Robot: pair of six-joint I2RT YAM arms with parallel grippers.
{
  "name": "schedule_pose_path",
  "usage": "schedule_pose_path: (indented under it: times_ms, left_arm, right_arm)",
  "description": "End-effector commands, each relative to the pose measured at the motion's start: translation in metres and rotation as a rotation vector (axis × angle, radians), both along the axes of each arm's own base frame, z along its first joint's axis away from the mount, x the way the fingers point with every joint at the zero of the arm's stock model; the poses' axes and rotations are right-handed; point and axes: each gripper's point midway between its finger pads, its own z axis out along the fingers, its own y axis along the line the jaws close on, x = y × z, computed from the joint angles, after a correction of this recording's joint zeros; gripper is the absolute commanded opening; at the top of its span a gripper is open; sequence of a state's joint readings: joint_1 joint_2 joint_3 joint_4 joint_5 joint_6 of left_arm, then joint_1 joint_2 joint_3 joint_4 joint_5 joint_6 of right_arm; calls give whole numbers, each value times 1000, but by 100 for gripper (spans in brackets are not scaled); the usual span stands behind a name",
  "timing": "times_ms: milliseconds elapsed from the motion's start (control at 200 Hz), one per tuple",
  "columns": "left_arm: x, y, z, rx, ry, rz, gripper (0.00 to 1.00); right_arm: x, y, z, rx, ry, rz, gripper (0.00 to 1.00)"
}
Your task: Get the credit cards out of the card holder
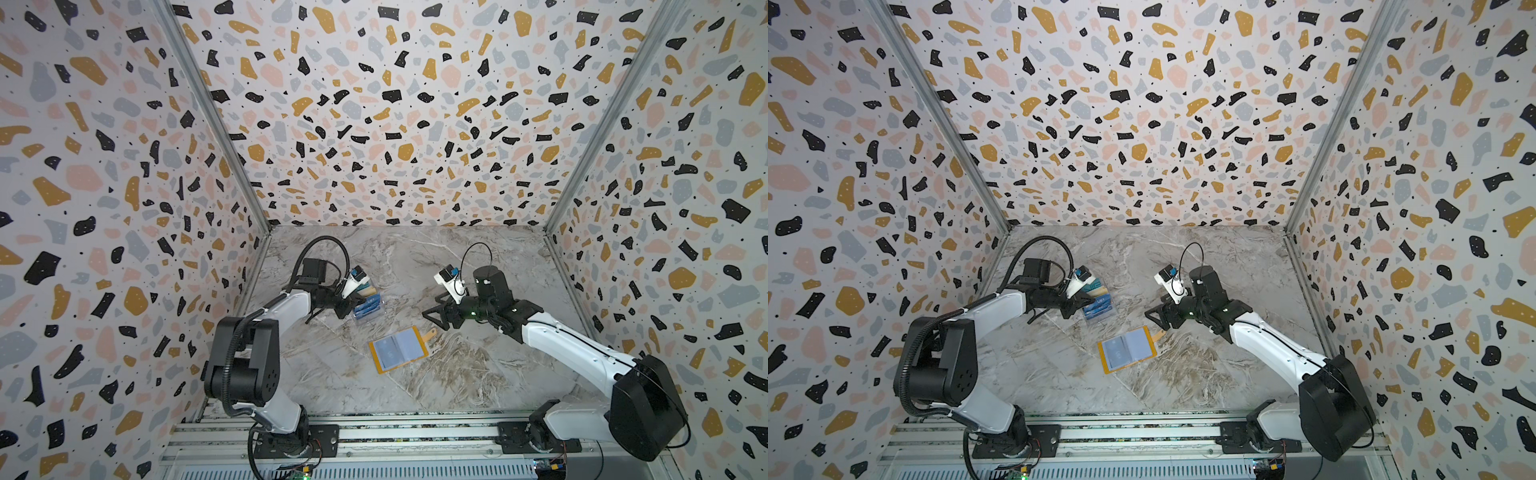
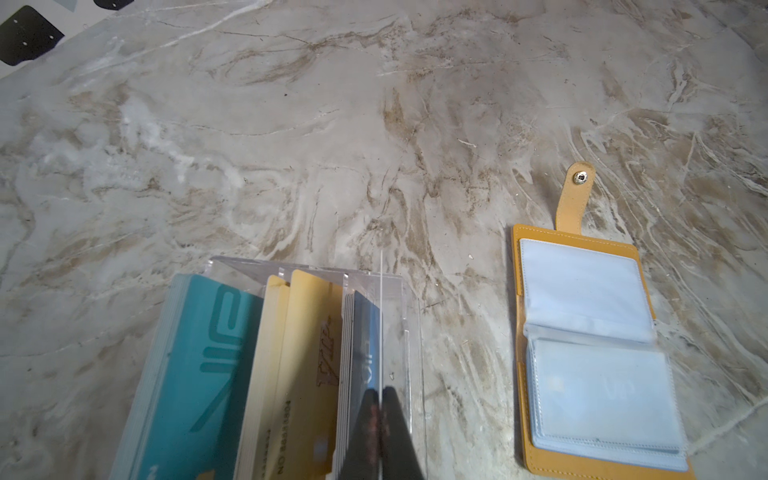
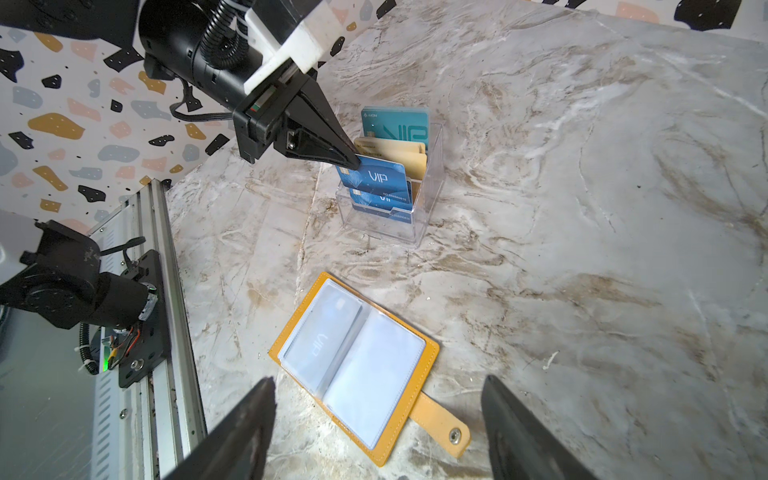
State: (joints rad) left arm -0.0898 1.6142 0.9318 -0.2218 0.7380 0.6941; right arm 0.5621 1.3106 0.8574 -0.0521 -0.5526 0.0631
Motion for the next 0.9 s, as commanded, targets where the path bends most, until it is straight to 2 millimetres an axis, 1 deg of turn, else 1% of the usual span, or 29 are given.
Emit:
schedule_pose_path:
  times_ms: [0,105,435,641,761,896]
  left_arm:
    - [0,3,-9,5,10,8,0]
    - [-2,4,-16,16,31,8,0]
    - [-4,6,-30,39,65,14,0]
    - [-4,7,-31,44,69,18,0]
    - [-4,8,-32,50,69,20,3]
    - [-4,8,-33,54,73,21,3]
  right_arm:
    - [0,-1,2,9,-3,-5,78]
    - [0,-2,1,8,-4,-7,78]
    - [-1,-5,-2,-1,-7,-17,78]
    - [-1,-5,-2,-2,-9,-19,78]
    - [-1,-6,-2,-3,-8,-21,78]
    - [-1,-5,-3,-4,-7,-20,78]
